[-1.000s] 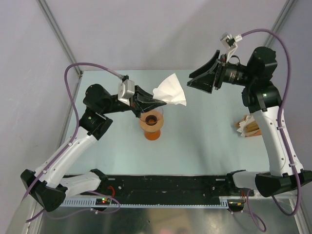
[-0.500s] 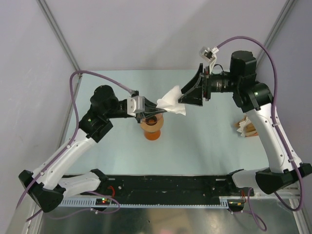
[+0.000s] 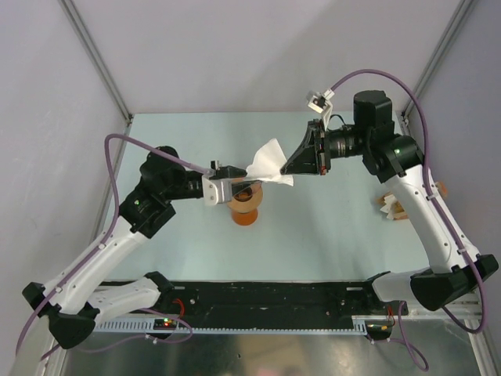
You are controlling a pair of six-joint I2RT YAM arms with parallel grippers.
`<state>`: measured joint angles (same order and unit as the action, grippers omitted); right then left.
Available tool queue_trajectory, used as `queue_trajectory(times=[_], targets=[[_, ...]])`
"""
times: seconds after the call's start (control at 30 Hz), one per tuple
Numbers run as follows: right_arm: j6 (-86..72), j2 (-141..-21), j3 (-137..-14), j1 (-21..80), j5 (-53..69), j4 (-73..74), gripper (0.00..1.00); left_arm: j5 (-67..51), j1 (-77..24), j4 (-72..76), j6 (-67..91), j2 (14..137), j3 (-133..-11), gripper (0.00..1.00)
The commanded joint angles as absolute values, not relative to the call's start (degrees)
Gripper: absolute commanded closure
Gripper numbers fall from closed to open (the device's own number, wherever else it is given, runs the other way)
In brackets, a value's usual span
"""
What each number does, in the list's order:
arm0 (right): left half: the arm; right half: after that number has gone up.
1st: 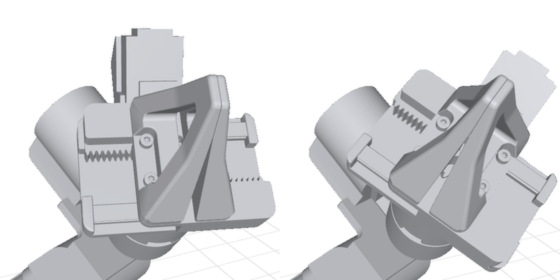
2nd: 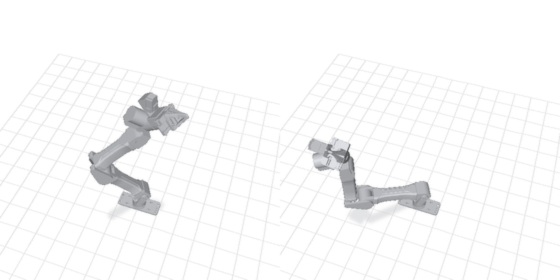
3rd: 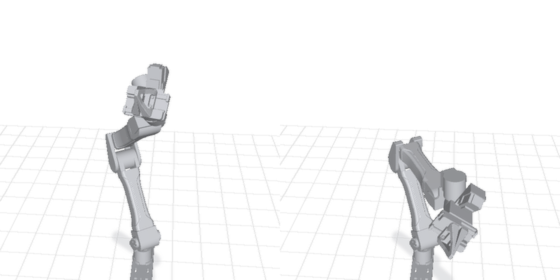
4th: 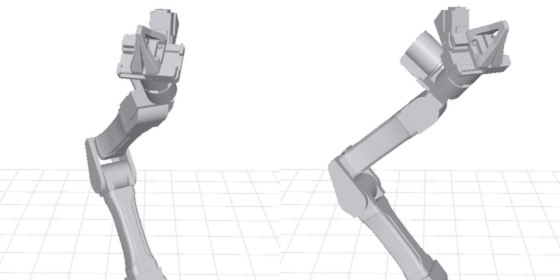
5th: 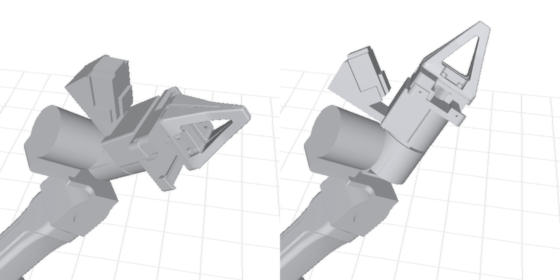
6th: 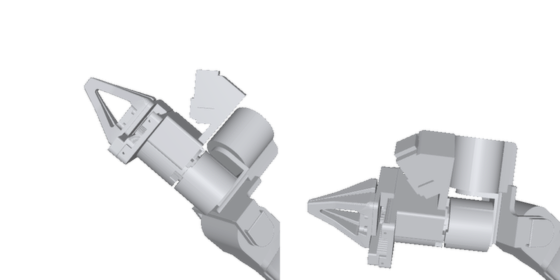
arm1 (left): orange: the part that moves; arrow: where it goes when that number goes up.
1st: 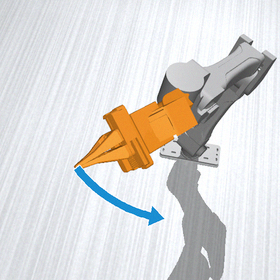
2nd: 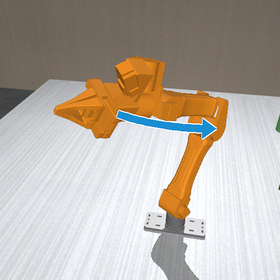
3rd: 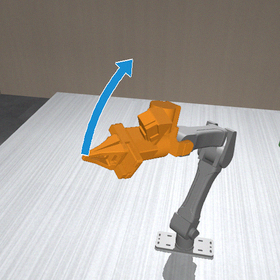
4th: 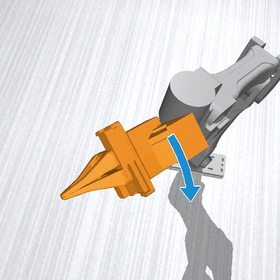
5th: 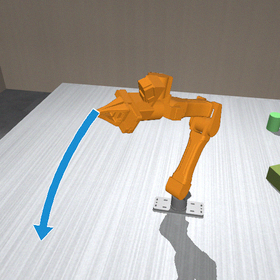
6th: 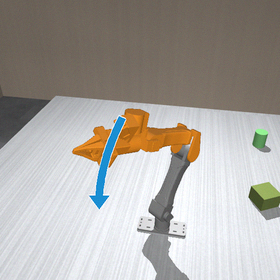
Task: Place the coffee filter in the dripper
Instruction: Place the coffee filter in the coffee dripper.
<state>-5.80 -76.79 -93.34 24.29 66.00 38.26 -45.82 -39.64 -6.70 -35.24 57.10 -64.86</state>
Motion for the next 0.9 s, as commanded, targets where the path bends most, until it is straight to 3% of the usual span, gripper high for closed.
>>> queue_trajectory(times=[0.0, 0.03, 0.1, 0.2, 0.5, 0.7, 0.87], targets=[[-3.57, -75.62, -94.30, 23.89, 66.61, 36.37, 0.98, -42.16, -40.21, -6.80, -39.01, 55.09, -64.21, 0.66], [-2.80, -75.34, -94.39, 23.59, 66.22, 36.20, 0.99, -40.59, -40.23, -7.36, -38.97, 54.70, -64.01, 0.52], [-1.18, -74.69, -94.46, 22.97, 64.74, 35.46, 1.00, -37.11, -40.25, -8.19, -37.78, 53.23, -63.31, 0.34], [2.26, -73.41, -94.38, 21.77, 62.55, 33.96, 1.00, -33.19, -38.35, -9.40, -31.97, 49.66, -61.19, 0.24], [20.48, -62.72, -82.89, 22.24, 57.85, 25.24, 1.00, -41.14, -19.21, -6.41, 10.29, 48.83, -64.62, 0.24], [32.50, -57.05, -75.28, 26.18, 54.78, 18.55, 1.00, -47.97, -18.60, 2.46, 26.36, 55.58, -68.88, 0.26], [37.81, -54.90, -73.29, 28.93, 51.92, 15.89, 1.00, -53.86, -21.80, 4.07, 28.19, 58.73, -70.13, 0.27]])
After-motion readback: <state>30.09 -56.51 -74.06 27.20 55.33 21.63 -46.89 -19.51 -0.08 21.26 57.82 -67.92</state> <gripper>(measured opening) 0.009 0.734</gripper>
